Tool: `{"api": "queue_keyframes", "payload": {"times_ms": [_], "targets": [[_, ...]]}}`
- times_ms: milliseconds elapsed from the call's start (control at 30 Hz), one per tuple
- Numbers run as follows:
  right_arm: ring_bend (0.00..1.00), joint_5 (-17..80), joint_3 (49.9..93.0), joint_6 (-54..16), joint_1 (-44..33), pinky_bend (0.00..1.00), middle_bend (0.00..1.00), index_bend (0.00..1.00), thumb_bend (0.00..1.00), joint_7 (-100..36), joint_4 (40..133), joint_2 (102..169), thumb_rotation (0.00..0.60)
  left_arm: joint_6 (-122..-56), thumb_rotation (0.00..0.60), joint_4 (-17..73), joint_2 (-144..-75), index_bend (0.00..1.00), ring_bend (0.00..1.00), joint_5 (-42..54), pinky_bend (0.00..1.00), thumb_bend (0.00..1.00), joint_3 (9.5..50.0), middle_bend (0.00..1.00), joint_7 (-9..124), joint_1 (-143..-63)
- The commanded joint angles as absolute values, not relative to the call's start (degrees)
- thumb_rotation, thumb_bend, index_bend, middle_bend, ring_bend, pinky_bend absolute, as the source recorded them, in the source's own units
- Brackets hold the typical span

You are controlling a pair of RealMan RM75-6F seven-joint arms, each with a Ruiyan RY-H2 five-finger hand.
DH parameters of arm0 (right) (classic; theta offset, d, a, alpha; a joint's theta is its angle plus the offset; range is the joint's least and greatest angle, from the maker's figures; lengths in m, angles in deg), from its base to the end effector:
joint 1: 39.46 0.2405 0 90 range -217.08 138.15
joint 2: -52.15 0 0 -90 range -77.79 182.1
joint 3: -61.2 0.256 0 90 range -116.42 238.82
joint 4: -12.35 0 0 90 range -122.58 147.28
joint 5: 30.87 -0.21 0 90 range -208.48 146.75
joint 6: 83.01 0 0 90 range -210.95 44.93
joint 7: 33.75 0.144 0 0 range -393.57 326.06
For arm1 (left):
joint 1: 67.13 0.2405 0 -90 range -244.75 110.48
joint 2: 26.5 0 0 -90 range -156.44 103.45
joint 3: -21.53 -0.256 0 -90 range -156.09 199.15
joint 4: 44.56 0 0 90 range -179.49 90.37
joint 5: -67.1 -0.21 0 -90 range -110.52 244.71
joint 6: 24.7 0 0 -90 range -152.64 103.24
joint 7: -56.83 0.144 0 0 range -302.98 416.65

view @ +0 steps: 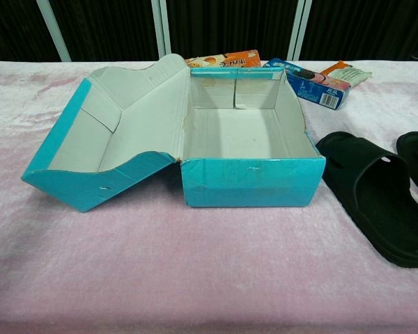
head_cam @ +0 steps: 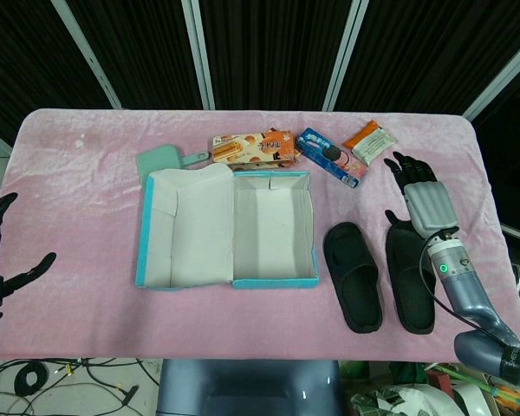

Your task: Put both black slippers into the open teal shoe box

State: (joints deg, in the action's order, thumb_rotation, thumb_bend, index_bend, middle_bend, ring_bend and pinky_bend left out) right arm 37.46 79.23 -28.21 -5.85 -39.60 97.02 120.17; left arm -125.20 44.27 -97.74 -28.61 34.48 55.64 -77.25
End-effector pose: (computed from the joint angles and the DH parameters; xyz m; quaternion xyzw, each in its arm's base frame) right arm -0.2200 -0.3780 0.1404 0.6579 -0.3641 0.3928 0.5294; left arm -0.2444 0.2250 0.1796 -0.5305 -0.2189 -0.5917 0.5661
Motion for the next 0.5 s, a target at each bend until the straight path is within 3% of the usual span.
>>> {"api": "queue_keyframes", "payload": {"times_ms": [33, 267, 500], "targets": [[0.00, 37.1, 79.1, -28.5, -5.5, 0.08, 0.00, 0.00, 0.22, -39.6, 96.8, 120.1, 0.600, -124.5, 0.600, 44.7, -97.5, 0.05, 0.07, -28.3, 0.00, 0.00, 34.4, 0.16, 56.2, -77.7], [0.00, 37.9, 77.7, -27.5, -6.1, 0.08, 0.00, 0.00, 0.21, -38.8, 98.0, 119.5, 0.600, -122.5, 0.600, 46.5, -96.5, 0.05, 0.07, -27.0, 0.00, 0.00, 33.5, 0.16, 58.3, -77.7], [0.00, 40.6, 74.7, -26.4, -7.2, 0.08, 0.00, 0.00, 0.13, -39.9, 100.9, 118.8, 0.600, -118.5, 0.600, 50.5, -93.5, 0.03, 0.07, -24.5, 0.00, 0.00, 31.4, 0.15, 61.0, -77.0]]}}
